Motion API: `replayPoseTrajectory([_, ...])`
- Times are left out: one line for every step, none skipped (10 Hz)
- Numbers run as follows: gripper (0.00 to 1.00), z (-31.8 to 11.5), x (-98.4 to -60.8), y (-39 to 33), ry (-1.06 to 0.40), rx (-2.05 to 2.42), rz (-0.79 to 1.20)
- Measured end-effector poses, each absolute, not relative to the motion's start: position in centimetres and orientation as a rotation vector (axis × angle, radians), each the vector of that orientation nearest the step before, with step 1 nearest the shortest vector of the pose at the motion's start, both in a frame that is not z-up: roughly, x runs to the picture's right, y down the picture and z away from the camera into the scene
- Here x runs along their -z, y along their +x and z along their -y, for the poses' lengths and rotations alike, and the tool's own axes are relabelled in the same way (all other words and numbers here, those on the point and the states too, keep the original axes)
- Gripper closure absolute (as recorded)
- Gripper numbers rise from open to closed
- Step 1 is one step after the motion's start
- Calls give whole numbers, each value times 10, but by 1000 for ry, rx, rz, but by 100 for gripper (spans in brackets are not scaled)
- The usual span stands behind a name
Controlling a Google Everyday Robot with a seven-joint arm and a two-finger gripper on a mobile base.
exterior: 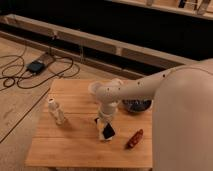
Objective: Place the eraser on the white sponge
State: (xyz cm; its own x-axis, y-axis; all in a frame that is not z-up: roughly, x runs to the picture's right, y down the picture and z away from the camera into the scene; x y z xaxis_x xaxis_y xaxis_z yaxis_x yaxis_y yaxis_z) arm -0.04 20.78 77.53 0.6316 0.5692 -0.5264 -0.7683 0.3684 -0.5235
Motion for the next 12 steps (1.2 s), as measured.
replayPoseTrajectory([28, -207, -776, -1, -822, -872, -276])
replayPoseTrajectory([23, -207, -777, -1, -823, -873, -276])
replayPoseTrajectory([20, -207, -777, -1, -826, -873, -276])
replayPoseTrajectory([20, -207, -777, -1, -827, -874, -275])
replayPoseTrajectory([20, -206, -777, -2, -827, -875, -274])
replayPoseTrajectory([20, -206, -777, -2, -827, -876, -273])
replayPoseTrajectory([20, -206, -777, -2, -828, -877, -273])
replayPoseTrajectory([20, -205, -777, -1, -828, -880, -271])
replayPoseTrajectory([20, -204, -776, -2, -830, -884, -267])
replayPoseTrajectory([20, -201, -774, -3, -840, -891, -261])
replayPoseTrajectory([20, -200, -772, -4, -848, -895, -257])
replayPoseTrajectory([20, -200, -772, -4, -848, -895, -257])
